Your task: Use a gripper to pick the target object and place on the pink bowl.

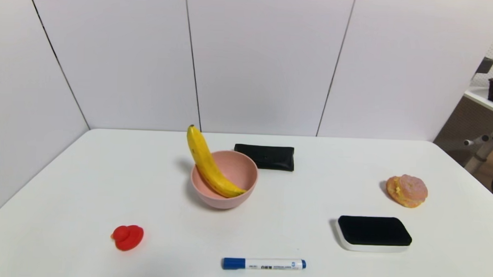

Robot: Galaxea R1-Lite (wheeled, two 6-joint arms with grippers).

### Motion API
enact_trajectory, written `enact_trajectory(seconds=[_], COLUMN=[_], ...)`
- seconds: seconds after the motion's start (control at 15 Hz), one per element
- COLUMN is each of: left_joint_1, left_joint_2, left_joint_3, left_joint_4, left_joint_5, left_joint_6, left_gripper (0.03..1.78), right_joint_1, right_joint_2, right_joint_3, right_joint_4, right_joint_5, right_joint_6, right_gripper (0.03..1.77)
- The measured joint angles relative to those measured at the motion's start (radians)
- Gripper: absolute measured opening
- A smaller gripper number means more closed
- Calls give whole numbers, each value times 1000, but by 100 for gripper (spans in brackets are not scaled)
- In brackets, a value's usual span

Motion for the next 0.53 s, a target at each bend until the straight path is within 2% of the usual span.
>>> enact_trajectory(seconds=[0.53], left_joint_1=[0], left_joint_2=[0], left_joint_3=[0], left_joint_4=[0], left_joint_5=[0], left_joint_6=[0], left_gripper=[169], right_joint_1=[0], right_joint_2=[0], right_joint_3=[0], right_joint_4=[0], right_joint_5=[-14], right_joint_6=[8], right_gripper=[169])
